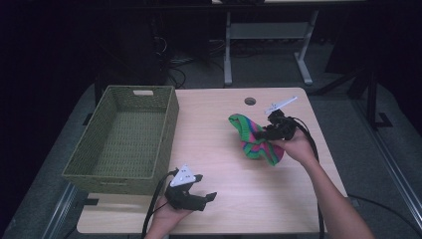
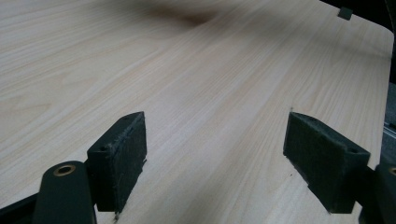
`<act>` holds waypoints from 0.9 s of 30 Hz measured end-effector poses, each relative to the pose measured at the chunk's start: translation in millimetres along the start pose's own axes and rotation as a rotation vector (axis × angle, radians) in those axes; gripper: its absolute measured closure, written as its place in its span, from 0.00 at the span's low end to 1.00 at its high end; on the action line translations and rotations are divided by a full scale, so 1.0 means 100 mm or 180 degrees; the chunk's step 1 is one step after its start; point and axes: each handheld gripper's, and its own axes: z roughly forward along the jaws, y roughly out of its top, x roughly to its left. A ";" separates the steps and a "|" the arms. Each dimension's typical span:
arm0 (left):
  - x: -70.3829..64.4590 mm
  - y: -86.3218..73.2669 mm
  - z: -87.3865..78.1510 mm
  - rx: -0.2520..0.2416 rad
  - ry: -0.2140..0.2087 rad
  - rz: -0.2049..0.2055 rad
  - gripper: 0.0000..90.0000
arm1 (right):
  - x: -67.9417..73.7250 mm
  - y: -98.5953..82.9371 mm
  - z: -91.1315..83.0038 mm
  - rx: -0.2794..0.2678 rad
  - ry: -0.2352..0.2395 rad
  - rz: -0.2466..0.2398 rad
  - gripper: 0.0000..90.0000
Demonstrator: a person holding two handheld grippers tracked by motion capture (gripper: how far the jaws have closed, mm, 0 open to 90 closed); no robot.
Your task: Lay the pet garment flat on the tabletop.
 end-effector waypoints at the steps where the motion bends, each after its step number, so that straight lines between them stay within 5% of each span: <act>1: -0.01 0.00 0.00 -0.0027 -0.0005 -0.0030 0.23 | 0.02 0.00 -0.01 0.0005 0.0000 0.0004 0.80; 27: 0.01 0.00 0.01 -0.0041 -0.0001 -0.0069 0.23 | 0.45 -0.08 -0.25 -0.0215 0.0188 -0.0442 0.80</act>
